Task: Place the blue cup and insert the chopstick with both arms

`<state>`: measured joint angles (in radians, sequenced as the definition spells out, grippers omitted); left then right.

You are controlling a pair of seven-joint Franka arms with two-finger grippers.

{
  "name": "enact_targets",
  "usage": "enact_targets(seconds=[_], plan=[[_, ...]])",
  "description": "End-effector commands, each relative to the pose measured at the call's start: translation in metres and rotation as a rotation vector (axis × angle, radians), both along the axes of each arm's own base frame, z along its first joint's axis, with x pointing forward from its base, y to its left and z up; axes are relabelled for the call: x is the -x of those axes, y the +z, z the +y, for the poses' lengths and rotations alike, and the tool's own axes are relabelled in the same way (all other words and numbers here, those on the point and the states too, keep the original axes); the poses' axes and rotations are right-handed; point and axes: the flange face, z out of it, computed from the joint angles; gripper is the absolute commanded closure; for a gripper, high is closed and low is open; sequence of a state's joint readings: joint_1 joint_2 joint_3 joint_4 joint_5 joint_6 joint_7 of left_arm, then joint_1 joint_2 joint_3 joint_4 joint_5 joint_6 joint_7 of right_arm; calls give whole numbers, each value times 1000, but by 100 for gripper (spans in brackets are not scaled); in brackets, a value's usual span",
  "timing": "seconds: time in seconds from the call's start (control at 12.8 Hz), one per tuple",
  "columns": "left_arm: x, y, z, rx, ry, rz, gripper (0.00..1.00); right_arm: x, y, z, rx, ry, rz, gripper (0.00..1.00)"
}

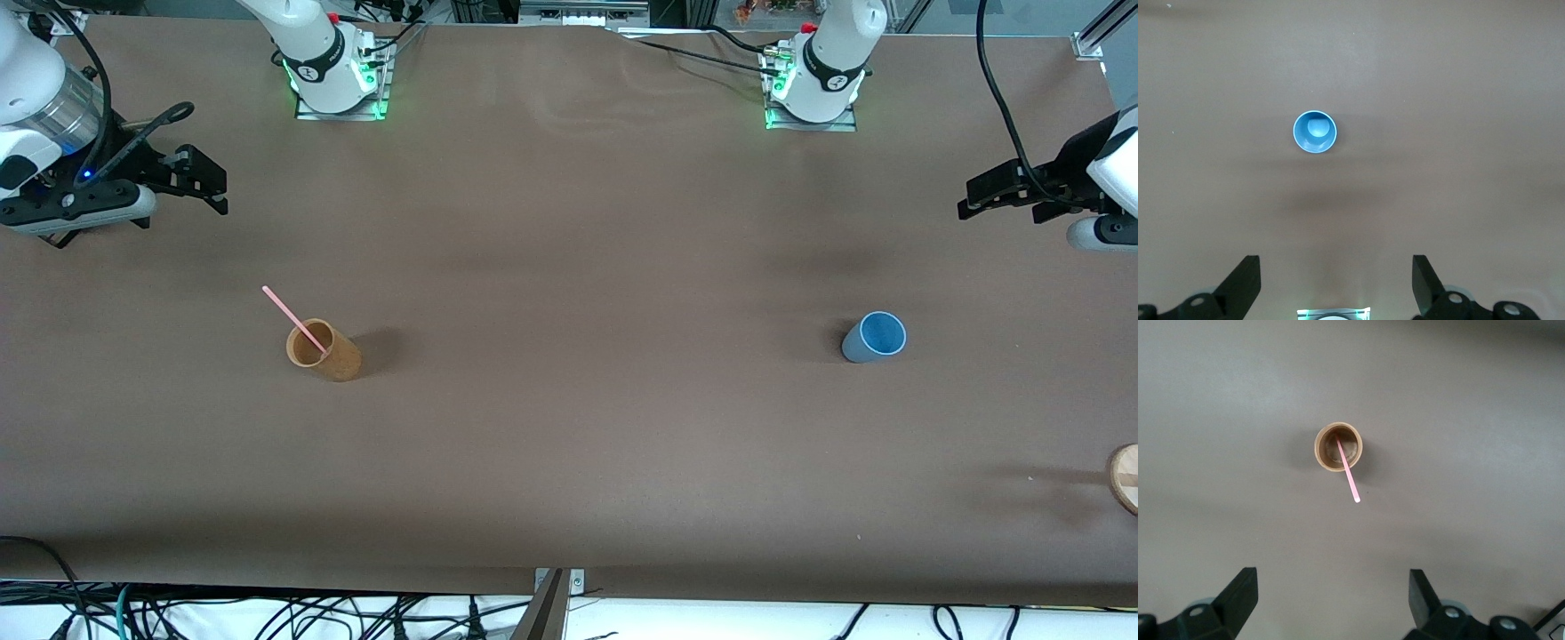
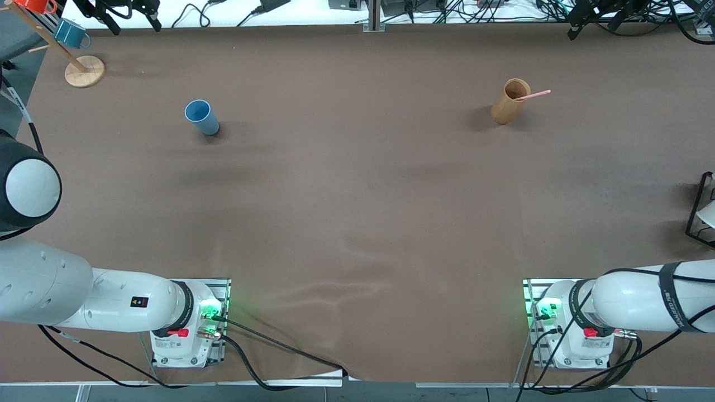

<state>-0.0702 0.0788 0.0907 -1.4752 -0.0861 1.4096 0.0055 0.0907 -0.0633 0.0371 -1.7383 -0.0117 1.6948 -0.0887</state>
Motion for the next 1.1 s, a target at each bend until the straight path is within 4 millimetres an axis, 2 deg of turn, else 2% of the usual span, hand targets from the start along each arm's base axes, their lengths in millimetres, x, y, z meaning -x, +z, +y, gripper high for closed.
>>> enact_targets(seconds=[0.0,0.63,0.94,1.02], plan=[[-1,0,5,-19,-5,-5,0,6,0,-1,6,8,-2,0],[-4,-7,2,-20,-11,7,0,5,-10,0,6,17,1,0],[-19,-35,3,-16,-3,45,0,5,-11,-1,7,33,4,0],[-25,-50,5,-20,-12,69,0,5,-11,-1,7,34,4,0]])
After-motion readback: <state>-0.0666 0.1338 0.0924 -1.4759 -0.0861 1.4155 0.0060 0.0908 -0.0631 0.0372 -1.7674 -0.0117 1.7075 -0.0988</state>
